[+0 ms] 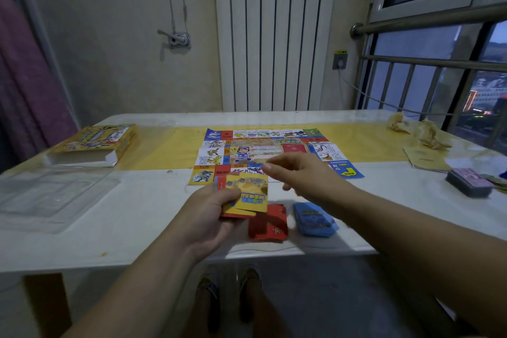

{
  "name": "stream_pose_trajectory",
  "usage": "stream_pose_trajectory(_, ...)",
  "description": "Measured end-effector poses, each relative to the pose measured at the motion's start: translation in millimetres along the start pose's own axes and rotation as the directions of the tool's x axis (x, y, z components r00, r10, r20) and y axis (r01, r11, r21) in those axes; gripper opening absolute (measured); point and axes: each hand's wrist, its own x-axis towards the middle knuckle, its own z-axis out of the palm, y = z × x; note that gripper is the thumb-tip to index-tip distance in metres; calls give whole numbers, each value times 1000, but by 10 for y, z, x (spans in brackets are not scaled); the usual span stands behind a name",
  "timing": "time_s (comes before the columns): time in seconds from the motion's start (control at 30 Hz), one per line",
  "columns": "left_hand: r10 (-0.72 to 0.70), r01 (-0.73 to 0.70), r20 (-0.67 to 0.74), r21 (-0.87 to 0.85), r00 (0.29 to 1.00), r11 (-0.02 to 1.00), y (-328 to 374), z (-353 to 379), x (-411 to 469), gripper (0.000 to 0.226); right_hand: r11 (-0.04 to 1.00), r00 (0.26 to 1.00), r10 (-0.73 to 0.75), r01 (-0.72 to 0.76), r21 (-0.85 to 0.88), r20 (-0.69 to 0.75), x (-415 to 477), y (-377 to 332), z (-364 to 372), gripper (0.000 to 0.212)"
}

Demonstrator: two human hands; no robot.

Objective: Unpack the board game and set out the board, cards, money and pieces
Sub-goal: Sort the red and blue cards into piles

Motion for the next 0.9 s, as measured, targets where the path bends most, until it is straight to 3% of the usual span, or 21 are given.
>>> stream_pose_trajectory(0.17, 93, -100, 48, 181, 995, 978, -48, 96, -5, 34, 993, 995, 76, -82, 89, 71, 16, 25, -95, 10)
stream_pose_trajectory(0.33, 151, -159, 55, 196, 987, 967, -61, 188, 19, 39, 994, 990, 72, -81, 68, 125, -39, 35, -171, 12)
stream_pose_trajectory(0.53, 176, -182, 74, 95, 982, 979, -81, 277, 35, 32, 996, 998, 58, -59, 64, 17, -75, 16, -237, 7)
stream_pose_trajectory(0.77, 170, -170, 7, -23, 985, 985, -77, 337, 72, 34, 963, 987, 158, -147, 227, -35, -157, 96, -286, 7)
stream_pose_trajectory(0.9, 195, -195, 4, 36, 981, 980, -90, 427, 102, 31, 865, 969, 215, -132, 483, -119, -205, 139, -277, 9)
